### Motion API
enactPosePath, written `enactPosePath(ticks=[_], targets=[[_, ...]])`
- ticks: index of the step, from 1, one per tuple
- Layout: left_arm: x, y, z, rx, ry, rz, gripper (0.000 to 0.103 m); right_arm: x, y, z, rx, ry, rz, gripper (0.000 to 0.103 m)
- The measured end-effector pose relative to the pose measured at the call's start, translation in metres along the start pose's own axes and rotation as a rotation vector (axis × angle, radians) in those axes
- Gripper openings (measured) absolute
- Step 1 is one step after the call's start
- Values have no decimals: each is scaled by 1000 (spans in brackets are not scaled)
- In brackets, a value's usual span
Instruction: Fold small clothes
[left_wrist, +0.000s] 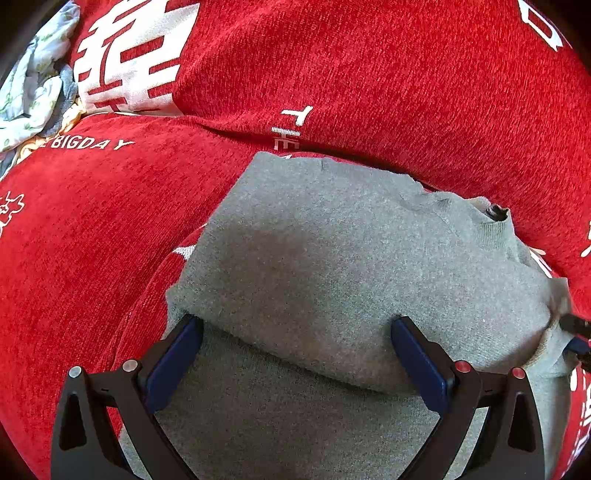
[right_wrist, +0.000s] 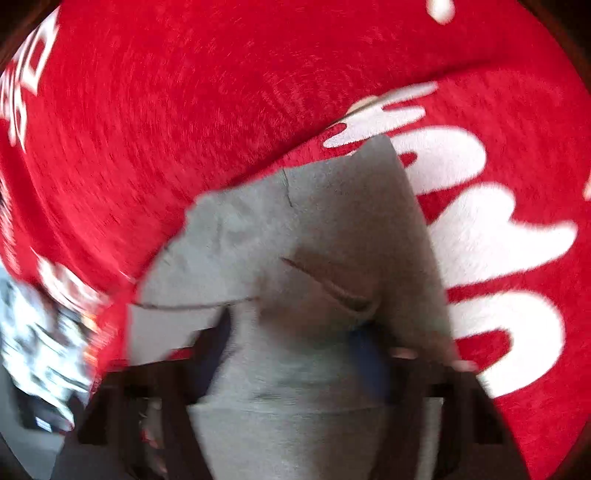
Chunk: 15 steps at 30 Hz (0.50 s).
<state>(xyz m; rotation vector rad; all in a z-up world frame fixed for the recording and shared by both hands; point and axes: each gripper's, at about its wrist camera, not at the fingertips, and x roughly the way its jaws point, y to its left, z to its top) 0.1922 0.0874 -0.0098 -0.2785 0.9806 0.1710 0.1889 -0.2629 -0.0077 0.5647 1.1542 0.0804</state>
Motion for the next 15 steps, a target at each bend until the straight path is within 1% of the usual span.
enactPosePath(ticks=[2, 4, 5, 6, 8, 9, 10, 13, 14, 15], targets=[[0, 0, 0, -2, -1, 1, 102, -10, -9, -10, 1, -5, 11, 40], [0, 0, 0, -1, -1, 0, 102, -27, -21, -27, -53, -33, -63, 40], [0, 0, 0, -1, -3, 0, 102, -34, -27, -36, -82, -50, -82, 40], [0, 0, 0, -1, -4, -1, 102, -43, -31, -44, -100, -68, -77, 42], [1, 0, 0, 0, -4, 0, 102, -59, -33, -53, -116, -123, -158, 50], [1, 0, 1, 1, -4, 2, 102, -66, -26, -54, -154, -169, -157, 50], [1, 1, 1, 1, -3, 2, 102, -69, -18, -51, -185, -189, -140, 51], [2, -1, 1, 1, -2, 7, 102, -58, 29, -35, -295, -188, -84, 58], [2, -1, 1, 1, -2, 8, 102, -51, 46, -31, -339, -176, -75, 71], [2, 1, 1, 6, -1, 5, 102, -37, 67, -28, -391, -135, -58, 78]])
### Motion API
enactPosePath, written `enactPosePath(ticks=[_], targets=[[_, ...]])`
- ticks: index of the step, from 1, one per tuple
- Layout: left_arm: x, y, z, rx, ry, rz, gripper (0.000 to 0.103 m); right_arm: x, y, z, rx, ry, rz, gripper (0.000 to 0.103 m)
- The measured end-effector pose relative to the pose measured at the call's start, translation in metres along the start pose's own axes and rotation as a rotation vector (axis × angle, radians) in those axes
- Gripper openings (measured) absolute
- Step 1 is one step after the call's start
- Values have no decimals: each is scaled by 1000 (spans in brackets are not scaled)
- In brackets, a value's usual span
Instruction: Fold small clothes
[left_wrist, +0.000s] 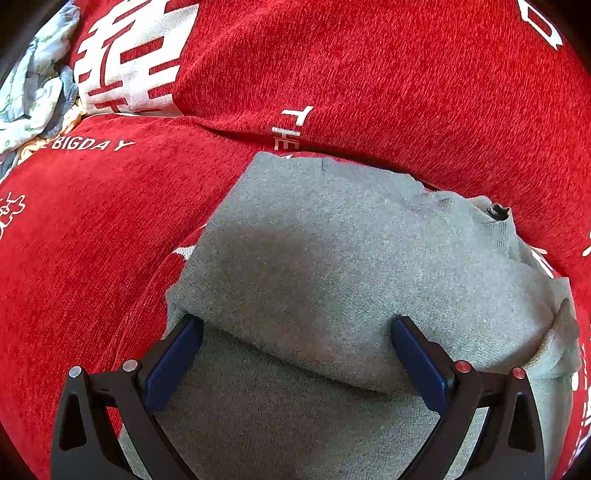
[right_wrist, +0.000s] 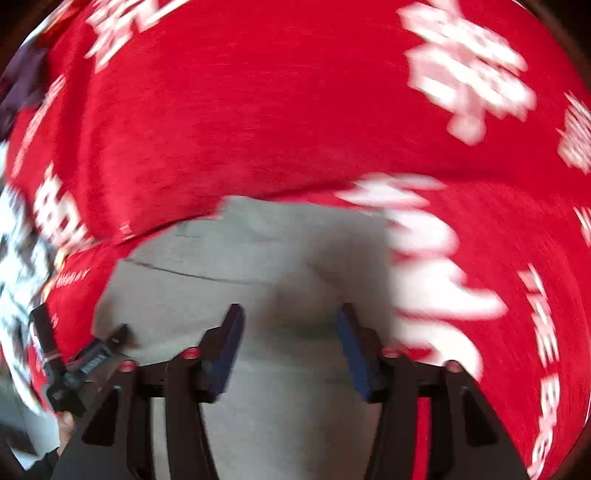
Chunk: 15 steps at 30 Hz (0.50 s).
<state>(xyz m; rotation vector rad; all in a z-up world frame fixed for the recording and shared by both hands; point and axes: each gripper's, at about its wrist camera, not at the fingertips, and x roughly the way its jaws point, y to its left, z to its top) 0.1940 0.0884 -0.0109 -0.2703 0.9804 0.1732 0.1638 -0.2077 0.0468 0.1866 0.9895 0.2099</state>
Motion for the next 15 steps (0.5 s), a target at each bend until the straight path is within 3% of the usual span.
enactPosePath(ticks=[4, 7, 12, 15], targets=[[0, 0, 1, 1, 0, -1, 102, 52, 52, 9, -150, 161, 11, 78], [-1, 0, 0, 0, -1, -3, 102, 71, 66, -10, -251, 274, -80, 77], [-1, 1, 1, -2, -4, -8, 102, 23, 41, -59, -304, 287, -97, 78], [-1, 0, 2, 1, 8, -1, 102, -6, 4, -66, -192, 230, -107, 78]])
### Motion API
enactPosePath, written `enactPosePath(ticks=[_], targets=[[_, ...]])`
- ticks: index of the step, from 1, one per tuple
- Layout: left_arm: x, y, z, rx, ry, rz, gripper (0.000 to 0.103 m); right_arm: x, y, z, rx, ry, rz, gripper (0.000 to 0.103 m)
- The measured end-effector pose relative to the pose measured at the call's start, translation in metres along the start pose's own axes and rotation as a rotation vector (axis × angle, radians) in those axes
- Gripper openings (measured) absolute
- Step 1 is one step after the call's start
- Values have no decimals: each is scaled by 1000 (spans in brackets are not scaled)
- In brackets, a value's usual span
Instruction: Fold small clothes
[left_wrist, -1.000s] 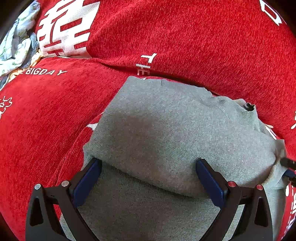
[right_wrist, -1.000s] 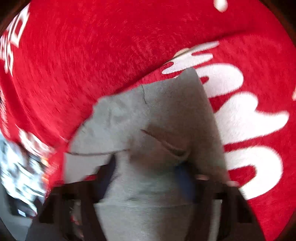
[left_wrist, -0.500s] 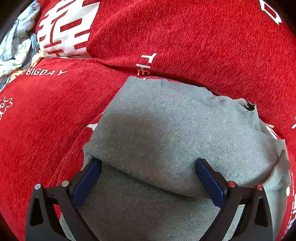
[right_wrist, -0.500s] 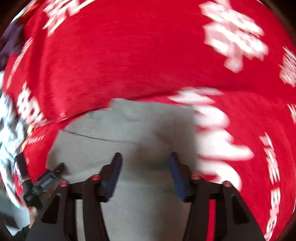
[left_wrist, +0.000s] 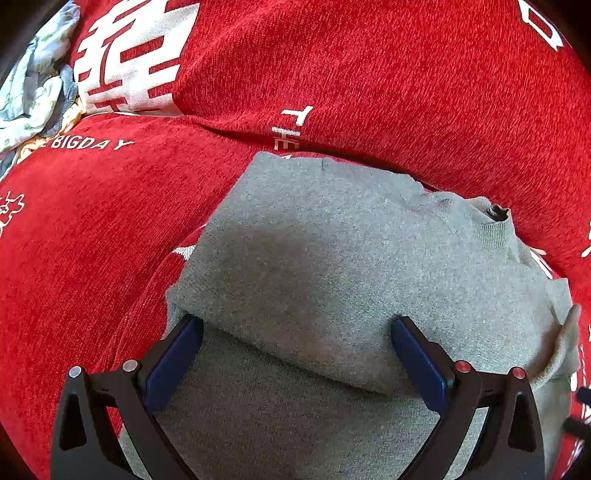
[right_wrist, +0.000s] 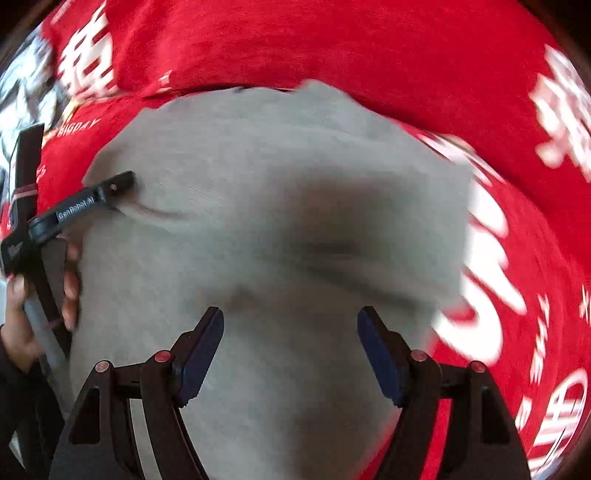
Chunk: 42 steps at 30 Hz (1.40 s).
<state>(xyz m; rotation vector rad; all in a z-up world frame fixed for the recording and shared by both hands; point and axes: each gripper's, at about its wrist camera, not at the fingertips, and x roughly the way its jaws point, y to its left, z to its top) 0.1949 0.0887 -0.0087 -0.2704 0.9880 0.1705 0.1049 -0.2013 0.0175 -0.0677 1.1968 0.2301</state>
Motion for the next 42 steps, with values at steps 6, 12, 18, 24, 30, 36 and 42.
enactPosePath(ticks=[6, 12, 18, 24, 30, 36, 42], targets=[[-31, -23, 6, 48, -10, -31, 102, -8, -74, 24, 395, -138, 188, 78], [-41, -118, -13, 315, 82, -175, 102, 20, -83, 68, 526, -60, 165, 78], [-42, -177, -67, 563, 155, -301, 102, 18, -93, 55, 547, -43, 251, 78], [-49, -177, -76, 608, 117, -338, 84, 44, -100, 55, 549, 16, 322, 16], [-65, -163, -82, 593, 194, -494, 82, 16, -93, 21, 405, -38, 242, 15], [-85, -155, -78, 592, 147, -500, 87, 3, -119, -12, 455, -102, 288, 50], [-72, -129, -28, 309, 155, -549, 96, 6, -122, 0, 570, -138, 468, 72]])
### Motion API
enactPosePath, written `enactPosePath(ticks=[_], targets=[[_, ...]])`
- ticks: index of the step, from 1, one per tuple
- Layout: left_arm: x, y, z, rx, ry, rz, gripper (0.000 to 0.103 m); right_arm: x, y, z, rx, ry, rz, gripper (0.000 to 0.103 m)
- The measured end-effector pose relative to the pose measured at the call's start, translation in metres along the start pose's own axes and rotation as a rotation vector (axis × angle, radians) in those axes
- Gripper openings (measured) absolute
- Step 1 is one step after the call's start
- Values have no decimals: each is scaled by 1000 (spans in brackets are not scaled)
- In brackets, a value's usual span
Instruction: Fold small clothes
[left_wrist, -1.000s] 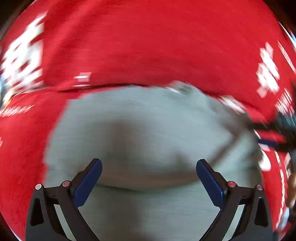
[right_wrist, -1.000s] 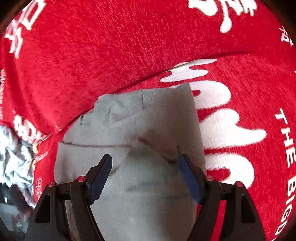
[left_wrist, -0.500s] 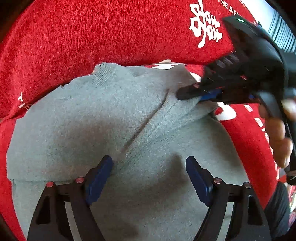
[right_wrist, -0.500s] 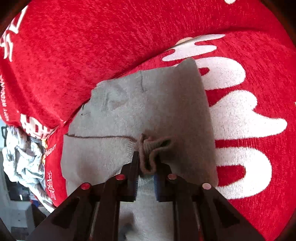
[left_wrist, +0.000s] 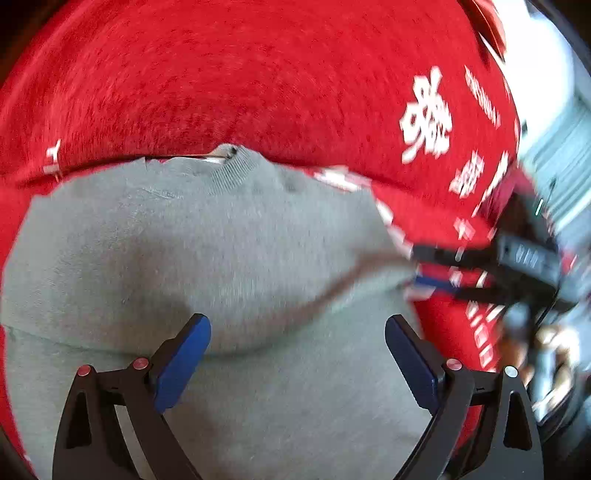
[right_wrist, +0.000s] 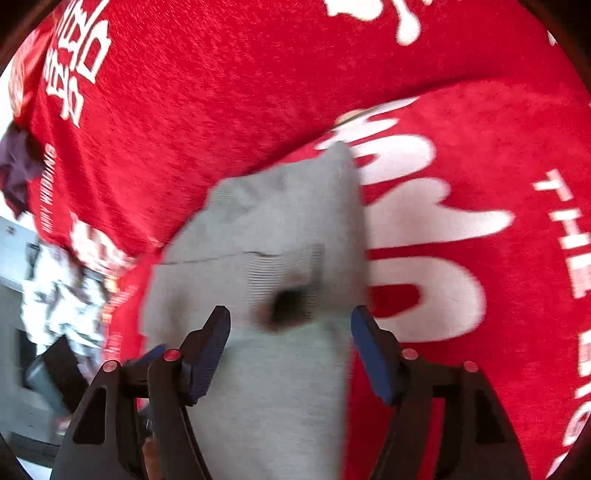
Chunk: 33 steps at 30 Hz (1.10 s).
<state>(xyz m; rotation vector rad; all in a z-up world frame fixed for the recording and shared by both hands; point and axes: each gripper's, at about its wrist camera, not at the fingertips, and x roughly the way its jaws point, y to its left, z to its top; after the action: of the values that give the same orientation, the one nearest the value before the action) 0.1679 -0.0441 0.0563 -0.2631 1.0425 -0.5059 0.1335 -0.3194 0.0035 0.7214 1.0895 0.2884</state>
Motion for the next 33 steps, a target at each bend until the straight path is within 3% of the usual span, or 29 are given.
enactPosePath(ticks=[4, 6, 8, 12, 13, 14, 16, 20, 23, 25, 28, 30, 33], targets=[[11, 4, 3, -8, 25, 58, 96, 15, -8, 0, 126, 36, 111, 72], [23, 8, 0, -8, 56, 95, 96, 20, -2, 0, 97, 51, 100, 58], [31, 12, 0, -14, 71, 115, 96, 24, 6, -2, 70, 68, 94, 52], [41, 15, -3, 0, 68, 129, 96, 33, 6, 1, 96, 62, 33, 50], [43, 13, -3, 13, 70, 140, 96, 37, 3, 3, 106, 53, 30, 42], [43, 10, -3, 28, 75, 153, 96, 38, 2, 5, 98, 48, 23, 8], [38, 6, 1, 47, 67, 159, 96, 35, 10, 7, 50, 20, 0, 7], [21, 5, 19, 42, -12, 163, 96, 5, 59, 7, -177, -157, -6, 7], [26, 15, 30, 3, -12, 197, 96, -5, 75, 13, -273, -248, -51, 7], [39, 22, 30, -9, 36, 225, 96, 7, 66, 18, -315, -243, -140, 7], [53, 29, 20, 13, 81, 264, 96, 34, 38, 20, -267, -138, -193, 7], [48, 26, 16, 46, 63, 272, 96, 40, 32, 11, -271, -123, -199, 7], [42, 30, 18, 10, 58, 238, 96, 28, 35, 2, -281, -175, -170, 7]])
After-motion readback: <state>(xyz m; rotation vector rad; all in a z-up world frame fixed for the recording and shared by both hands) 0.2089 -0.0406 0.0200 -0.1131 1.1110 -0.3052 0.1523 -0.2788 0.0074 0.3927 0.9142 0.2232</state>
